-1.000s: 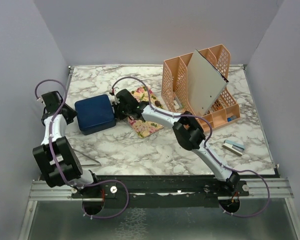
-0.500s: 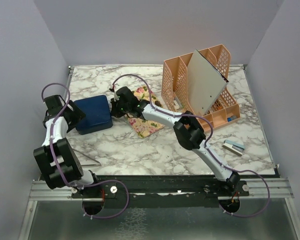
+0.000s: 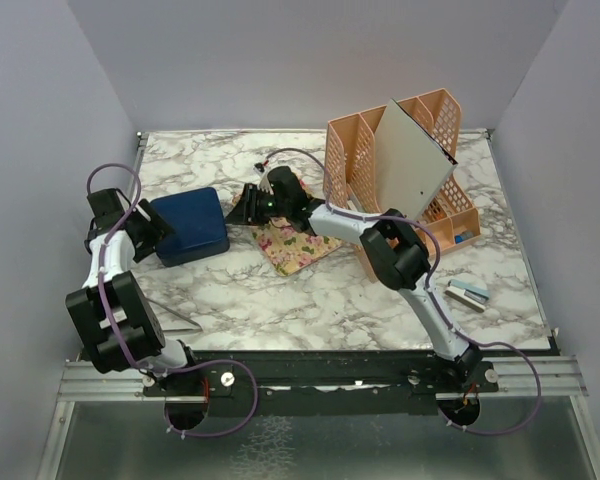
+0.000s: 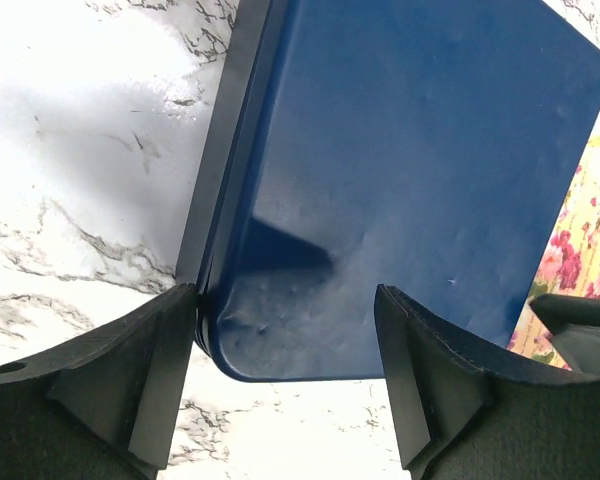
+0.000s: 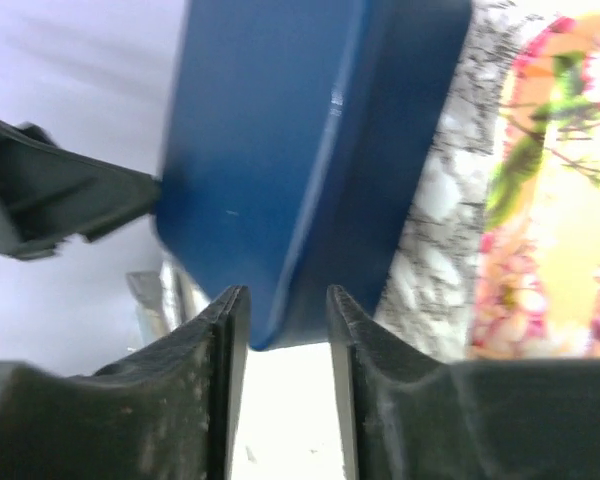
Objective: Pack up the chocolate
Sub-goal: Adjust the packing box at the center of the board.
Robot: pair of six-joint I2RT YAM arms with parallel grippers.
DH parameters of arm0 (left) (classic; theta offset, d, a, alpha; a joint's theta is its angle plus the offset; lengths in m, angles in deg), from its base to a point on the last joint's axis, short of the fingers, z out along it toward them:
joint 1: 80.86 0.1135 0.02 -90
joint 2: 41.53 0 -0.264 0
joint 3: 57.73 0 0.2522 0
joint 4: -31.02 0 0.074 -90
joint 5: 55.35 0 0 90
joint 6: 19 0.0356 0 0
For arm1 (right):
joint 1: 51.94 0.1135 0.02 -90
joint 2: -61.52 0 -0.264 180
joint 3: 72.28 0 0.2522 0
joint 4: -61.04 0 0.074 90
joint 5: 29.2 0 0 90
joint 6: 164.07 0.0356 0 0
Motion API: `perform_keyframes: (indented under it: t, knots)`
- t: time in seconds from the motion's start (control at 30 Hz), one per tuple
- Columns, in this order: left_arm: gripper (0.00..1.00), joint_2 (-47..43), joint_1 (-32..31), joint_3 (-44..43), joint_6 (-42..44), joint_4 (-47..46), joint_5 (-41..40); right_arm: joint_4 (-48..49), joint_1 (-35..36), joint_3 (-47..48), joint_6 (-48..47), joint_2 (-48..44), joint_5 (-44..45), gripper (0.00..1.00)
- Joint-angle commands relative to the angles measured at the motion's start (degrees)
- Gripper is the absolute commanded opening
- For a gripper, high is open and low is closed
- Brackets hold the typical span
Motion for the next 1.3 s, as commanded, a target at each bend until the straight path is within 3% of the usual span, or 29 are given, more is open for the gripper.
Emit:
perform_keyframes:
  t: [0.0,0.23,0.37,0.47,0.63,0.8,1.0,1.1,1.27]
  knots:
    - [0.78,-2.2,-0.2,-2.0,-0.5,0.7,1.8,7.5,0.2,-2.1,10.1,-5.0,-2.9,0.46]
    - [0.85,-1.2,-0.2,-3.1,-0.9,1.3,2.9,5.9,0.2,-1.3,13.0,-2.8,-3.3,0.64]
    - [0.85,-0.2,-0.2,-2.9,-0.5,1.4,2.7,1.8,0.2,0.1,9.7,-1.3,-1.6,0.72]
    - [0.84,0.3,-0.2,-2.6,-1.3,0.8,3.5,-4.0,0.3,5.2,5.6,2.1,-1.4,0.73]
    - [0.76,0.2,-0.3,-1.9,-5.8,-2.0,10.6,-9.3,0.7,12.7,2.8,8.6,-3.5,0.63]
    - [0.74,-0.6,-0.4,1.9,-12.9,-8.1,19.1,-14.2,2.4,19.6,0.9,14.4,-6.4,0.51]
    - [0.71,0.5,-0.6,7.3,-20.1,-17.0,26.1,-11.8,4.3,17.3,1.4,14.1,-7.3,0.41]
    - [0.64,0.3,-1.0,9.4,-24.6,-22.7,29.0,-11.9,4.9,17.2,1.3,14.2,-7.1,0.4]
    - [0.61,-0.7,-1.2,7.1,-21.4,-18.4,26.5,-11.8,4.9,15.6,1.2,13.5,-6.1,0.39]
